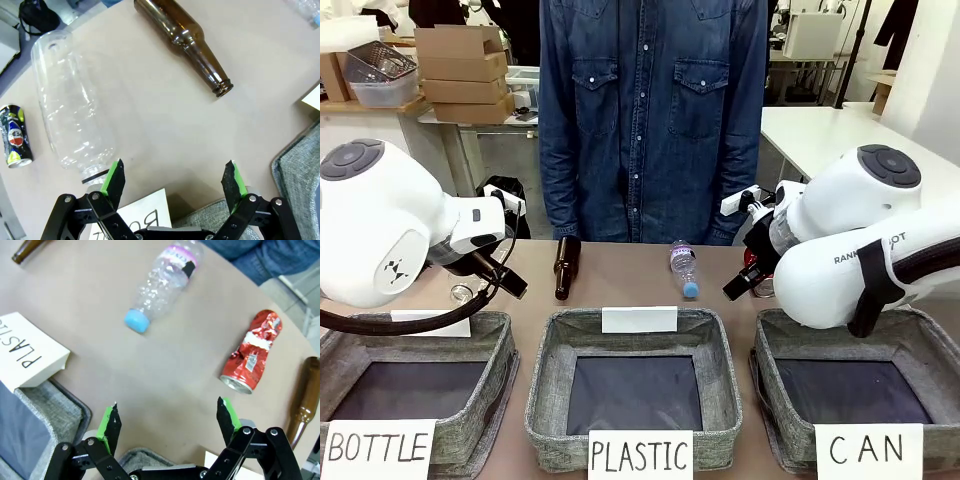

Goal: Sort the can waste into the basket.
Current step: Pick up the can waste from the table and place it in the right Fabric basket.

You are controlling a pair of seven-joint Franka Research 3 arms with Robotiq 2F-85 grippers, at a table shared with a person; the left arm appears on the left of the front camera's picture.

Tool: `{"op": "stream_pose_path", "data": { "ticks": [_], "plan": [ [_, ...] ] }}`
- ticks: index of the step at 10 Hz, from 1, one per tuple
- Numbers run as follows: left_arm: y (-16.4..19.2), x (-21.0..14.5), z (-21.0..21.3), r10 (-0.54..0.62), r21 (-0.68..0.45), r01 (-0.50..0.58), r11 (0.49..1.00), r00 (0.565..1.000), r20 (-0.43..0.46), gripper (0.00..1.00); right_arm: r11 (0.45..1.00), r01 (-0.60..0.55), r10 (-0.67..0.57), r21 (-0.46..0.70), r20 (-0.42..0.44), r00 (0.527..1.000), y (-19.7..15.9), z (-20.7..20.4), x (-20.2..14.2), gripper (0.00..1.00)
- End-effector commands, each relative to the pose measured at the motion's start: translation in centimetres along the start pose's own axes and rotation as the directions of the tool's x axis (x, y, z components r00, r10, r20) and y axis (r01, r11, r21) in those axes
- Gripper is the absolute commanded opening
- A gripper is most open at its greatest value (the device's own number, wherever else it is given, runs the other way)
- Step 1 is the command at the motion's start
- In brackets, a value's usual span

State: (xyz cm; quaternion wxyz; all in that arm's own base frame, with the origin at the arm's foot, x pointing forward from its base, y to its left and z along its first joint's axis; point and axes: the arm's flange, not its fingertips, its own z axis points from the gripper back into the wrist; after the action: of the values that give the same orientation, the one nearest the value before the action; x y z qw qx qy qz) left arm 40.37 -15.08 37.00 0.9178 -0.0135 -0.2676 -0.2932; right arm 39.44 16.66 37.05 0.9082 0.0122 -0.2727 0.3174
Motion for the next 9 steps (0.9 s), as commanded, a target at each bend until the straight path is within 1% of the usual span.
{"op": "stream_pose_path", "data": {
  "ticks": [1,2,3,4,5,6,7,8,9],
  "plan": [
    [0.0,0.0,0.0,0.000,0.000,0.000,1.000,1.000,0.000,1.00,1.000,0.000,0.000,0.000,0.000,1.000,0.0,0.0,0.0,1.00],
    [0.0,0.0,0.0,0.000,0.000,0.000,1.000,1.000,0.000,1.00,1.000,0.000,0.000,0.000,0.000,1.000,0.0,0.0,0.0,1.00],
    [0.0,0.0,0.0,0.000,0.000,0.000,1.000,1.000,0.000,1.00,0.998,-0.011,0.009,0.058,0.030,1.000,-0.3,1.7,-0.3,1.00],
    [0.1,0.1,2.7,-0.019,-0.020,0.018,1.000,1.000,-0.017,1.00,0.992,-0.020,0.014,0.126,0.048,0.999,-1.2,4.3,-0.9,1.00],
    [-0.3,0.1,7.3,-0.044,-0.078,0.039,0.996,0.996,-0.072,1.00,0.989,-0.019,0.008,0.144,0.072,0.997,-2.6,7.7,-1.8,1.00],
    [-0.9,-0.3,12.5,-0.071,-0.068,0.068,0.995,0.996,-0.051,1.00,0.982,-0.050,0.020,0.183,0.161,0.987,-3.8,11.5,-3.1,1.00],
    [-1.6,-1.3,17.1,-0.116,-0.086,0.124,0.989,0.989,0.097,1.00,0.987,-0.075,0.046,0.143,0.197,0.979,-4.4,14.5,-4.4,1.00],
    [-2.0,-2.0,19.2,-0.115,-0.158,0.146,0.977,0.975,0.190,1.00,0.987,-0.087,0.057,0.134,0.215,0.975,-4.1,15.7,-5.2,1.00],
    [-1.9,-1.8,18.7,-0.093,-0.087,0.112,0.990,0.975,0.201,1.00,0.998,-0.023,0.012,0.060,0.180,0.984,-3.9,15.7,-5.3,1.00]
  ]
}}
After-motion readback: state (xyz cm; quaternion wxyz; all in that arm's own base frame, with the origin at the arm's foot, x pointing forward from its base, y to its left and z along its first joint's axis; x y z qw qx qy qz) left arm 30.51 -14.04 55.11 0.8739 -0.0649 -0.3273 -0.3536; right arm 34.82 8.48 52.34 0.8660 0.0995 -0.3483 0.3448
